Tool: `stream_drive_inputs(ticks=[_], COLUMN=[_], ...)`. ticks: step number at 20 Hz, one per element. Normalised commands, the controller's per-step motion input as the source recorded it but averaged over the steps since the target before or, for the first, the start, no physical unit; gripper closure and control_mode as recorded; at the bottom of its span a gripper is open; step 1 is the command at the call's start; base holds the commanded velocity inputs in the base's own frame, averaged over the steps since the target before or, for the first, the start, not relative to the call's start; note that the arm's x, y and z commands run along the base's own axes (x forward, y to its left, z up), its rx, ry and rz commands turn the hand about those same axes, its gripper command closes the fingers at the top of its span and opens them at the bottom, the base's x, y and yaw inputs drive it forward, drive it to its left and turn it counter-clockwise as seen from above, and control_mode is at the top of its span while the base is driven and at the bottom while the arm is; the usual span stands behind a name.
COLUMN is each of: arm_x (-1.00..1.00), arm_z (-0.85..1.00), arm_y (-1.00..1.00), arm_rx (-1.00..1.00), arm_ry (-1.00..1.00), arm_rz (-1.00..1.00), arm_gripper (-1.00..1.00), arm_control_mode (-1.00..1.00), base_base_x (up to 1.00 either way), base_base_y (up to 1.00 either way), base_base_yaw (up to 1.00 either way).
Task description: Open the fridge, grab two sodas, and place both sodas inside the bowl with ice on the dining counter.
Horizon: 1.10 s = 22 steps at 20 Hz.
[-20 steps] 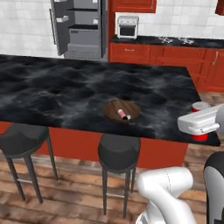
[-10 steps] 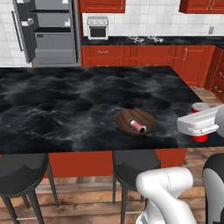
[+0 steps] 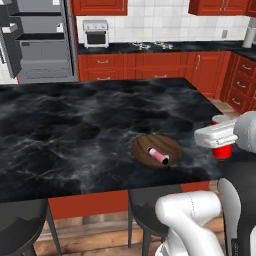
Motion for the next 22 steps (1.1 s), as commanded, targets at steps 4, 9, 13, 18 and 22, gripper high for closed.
stream_drive_inputs(ticks=[4,9,13,18,22], arm_x=[1.00,1.00,0.76,0.25,0.31], arm_z=[-0.12,-0.39,-0.86,-1.00,-0.66], arm_y=[0.03,0.01,0.00,0.00,0.00], arm_rx=[-0.24,-0.33,-0.30,-0.17,-0.02], arm_ry=[0.51,0.56,0.27,0.14,0.12], arm_rz=[-0.11,-0.01,0.09,0.15,0.27], arm_gripper=[1.00,1.00,1.00,1.00,1.00], arm_control_mode=[-1.00,-1.00,-1.00,-1.00,-1.00], base_base_x=[0.00,0.00,0.00,0.00,0.00], base_base_y=[0.00,0.00,0.00,0.00,0.00], base_base_yaw=[0.00,0.00,0.00,0.00,0.00])
